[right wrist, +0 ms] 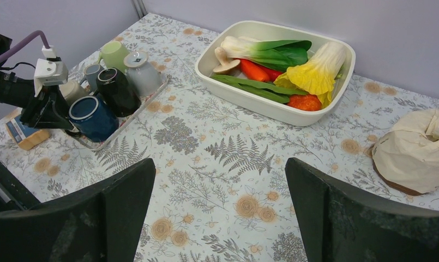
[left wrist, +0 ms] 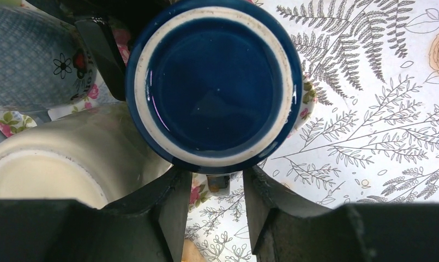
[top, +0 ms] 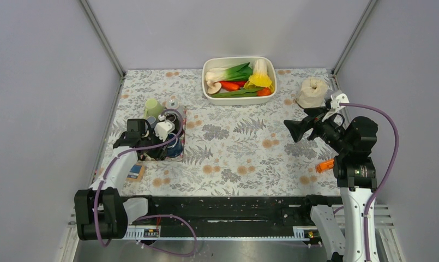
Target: Turn the mug right side up
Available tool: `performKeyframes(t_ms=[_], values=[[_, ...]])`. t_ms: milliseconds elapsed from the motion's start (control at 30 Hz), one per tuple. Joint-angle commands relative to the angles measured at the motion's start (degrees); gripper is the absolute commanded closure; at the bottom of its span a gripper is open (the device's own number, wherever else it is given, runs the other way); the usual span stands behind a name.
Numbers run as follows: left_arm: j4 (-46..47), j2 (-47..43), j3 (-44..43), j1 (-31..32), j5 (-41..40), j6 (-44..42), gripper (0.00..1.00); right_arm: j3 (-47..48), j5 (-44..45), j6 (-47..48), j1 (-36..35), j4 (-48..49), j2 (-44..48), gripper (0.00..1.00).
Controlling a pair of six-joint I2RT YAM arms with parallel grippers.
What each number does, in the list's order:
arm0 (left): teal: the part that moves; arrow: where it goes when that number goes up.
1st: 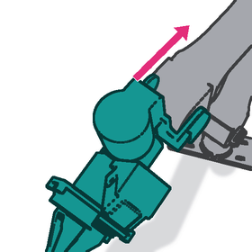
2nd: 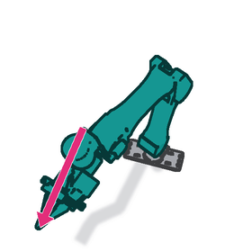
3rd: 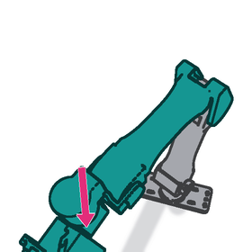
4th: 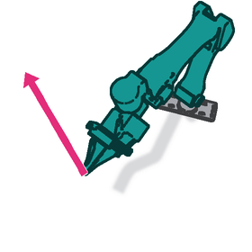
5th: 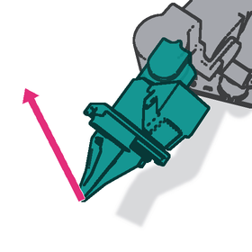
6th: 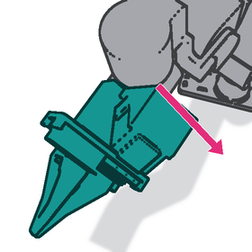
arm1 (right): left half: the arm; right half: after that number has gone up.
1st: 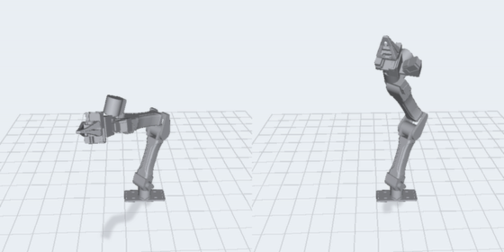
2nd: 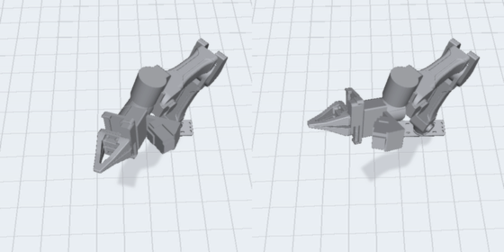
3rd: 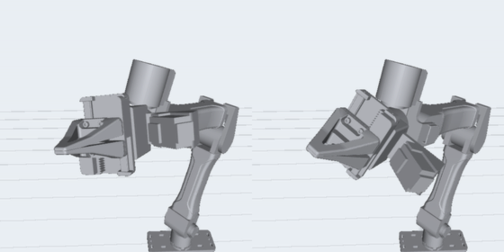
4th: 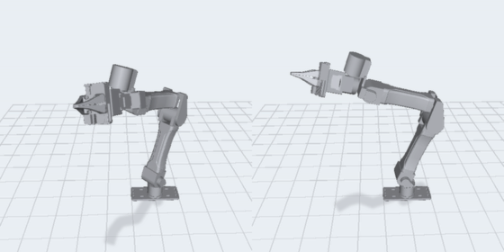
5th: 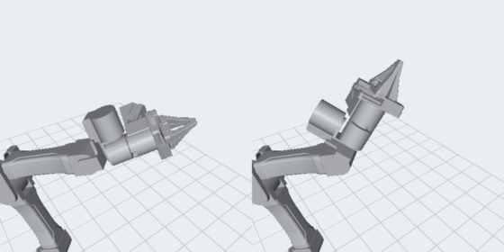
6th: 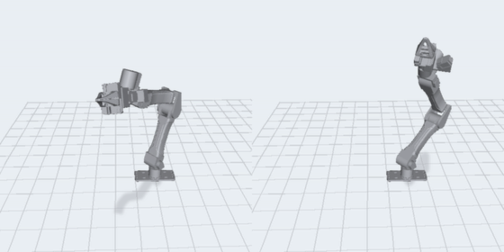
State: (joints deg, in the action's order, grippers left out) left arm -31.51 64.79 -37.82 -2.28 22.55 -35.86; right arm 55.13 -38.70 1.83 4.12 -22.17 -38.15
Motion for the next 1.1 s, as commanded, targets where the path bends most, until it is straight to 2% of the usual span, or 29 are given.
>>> performKeyframes(t_ms=[0, 300, 333, 433, 467, 600, 767, 1067], values=[[3.6, 1.2, 0.7, 0.0, 0.3, -1.1, 0.59, 0.0, -1.4, -0.2, 0.2, 1.7, 0.3, 0.01], [4.9, 1.7, 1.4, -0.3, 0.5, -0.5, 0.74, -0.1, -1.6, -0.3, 0.2, 1.7, 0.6, 0.01], [4.9, 1.6, 1.4, -0.3, 0.6, -0.4, 0.78, -0.1, -1.7, -0.2, 0.2, 1.8, 0.6, 0.01], [5.3, 1.6, 1.5, -0.3, 1.0, 0.0, 0.97, -0.2, -1.7, -0.2, 0.2, 1.9, 0.7, 0.01], [5.3, 1.4, 1.5, -0.4, 1.1, 0.2, 1.0, -0.2, -1.7, -0.2, 0.2, 1.8, 0.7, 0.01], [4.1, -0.5, 0.4, -0.5, 3.2, 1.4, 1.0, -0.2, -1.9, -0.3, 0.2, 2.0, 0.7, 0.01], [1.3, -7.1, -2.9, -0.7, 7.6, 4.0, 1.0, 0.0, -3.0, -1.3, 0.2, 2.4, 0.4, 0.01], [0.9, -15.6, -7.6, -0.7, 16.0, 12.0, 1.0, -0.4, -5.0, -3.5, 0.2, 3.8, 0.5, 0.01]])
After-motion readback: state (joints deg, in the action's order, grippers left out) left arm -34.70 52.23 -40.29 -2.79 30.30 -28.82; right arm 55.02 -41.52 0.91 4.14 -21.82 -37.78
